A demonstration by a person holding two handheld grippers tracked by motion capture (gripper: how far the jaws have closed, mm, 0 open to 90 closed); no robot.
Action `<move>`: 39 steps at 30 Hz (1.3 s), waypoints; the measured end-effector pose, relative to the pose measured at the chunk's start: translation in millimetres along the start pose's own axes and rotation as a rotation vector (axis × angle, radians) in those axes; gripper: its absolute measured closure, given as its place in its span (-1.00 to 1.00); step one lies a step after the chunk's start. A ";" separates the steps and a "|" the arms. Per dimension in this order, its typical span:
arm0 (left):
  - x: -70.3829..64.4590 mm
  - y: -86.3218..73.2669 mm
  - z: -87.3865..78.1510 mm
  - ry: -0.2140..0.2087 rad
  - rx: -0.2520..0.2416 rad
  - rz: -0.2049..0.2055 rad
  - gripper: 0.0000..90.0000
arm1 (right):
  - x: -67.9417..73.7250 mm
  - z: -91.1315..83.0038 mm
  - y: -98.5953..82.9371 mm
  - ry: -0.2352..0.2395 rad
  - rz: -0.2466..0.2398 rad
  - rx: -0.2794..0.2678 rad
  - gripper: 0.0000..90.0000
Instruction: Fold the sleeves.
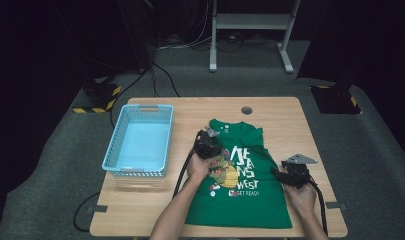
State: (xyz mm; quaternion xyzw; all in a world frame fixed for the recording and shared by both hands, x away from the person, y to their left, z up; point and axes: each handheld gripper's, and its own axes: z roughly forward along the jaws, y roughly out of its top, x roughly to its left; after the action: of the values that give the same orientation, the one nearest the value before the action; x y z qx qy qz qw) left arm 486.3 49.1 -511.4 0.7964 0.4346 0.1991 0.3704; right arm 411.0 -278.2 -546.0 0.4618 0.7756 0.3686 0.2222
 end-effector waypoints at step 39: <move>24.9 -11.4 -44.3 0.004 -0.123 -0.094 0.16 | -0.1 0.0 0.0 -0.001 0.001 0.000 -0.02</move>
State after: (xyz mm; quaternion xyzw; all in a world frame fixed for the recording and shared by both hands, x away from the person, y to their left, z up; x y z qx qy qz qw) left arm 465.3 92.5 -491.6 0.7504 0.4591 0.2093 0.4270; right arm 411.1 -278.3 -546.0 0.4624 0.7753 0.3686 0.2221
